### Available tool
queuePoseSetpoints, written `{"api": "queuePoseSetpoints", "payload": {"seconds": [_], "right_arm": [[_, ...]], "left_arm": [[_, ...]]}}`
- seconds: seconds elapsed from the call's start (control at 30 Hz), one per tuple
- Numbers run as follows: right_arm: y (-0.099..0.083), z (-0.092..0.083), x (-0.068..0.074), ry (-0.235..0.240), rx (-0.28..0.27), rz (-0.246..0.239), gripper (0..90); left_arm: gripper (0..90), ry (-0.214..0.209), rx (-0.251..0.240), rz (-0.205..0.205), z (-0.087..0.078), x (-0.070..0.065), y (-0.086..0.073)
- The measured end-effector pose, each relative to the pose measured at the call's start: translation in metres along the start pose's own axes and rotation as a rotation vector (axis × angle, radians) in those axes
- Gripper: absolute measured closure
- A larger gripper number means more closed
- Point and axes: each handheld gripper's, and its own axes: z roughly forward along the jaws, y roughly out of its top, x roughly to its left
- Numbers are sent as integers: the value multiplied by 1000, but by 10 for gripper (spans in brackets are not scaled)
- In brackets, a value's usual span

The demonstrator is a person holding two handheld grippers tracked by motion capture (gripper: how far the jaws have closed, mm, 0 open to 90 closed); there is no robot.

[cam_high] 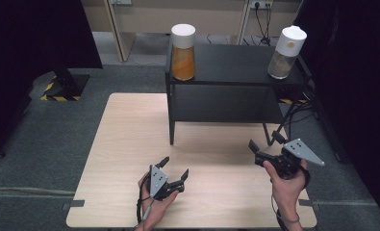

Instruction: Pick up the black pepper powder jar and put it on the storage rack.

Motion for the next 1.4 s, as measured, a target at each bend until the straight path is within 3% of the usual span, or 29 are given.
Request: {"api": "queuePoseSetpoints", "payload": {"seconds": [0.9,1.4], "right_arm": [[-37,3,4,28,59,18,64],[-63,6,7,42,131,29,64]], "left_arm": [[148,0,0,2,0,0,0],[148,1,1,2,0,0,0]]}}
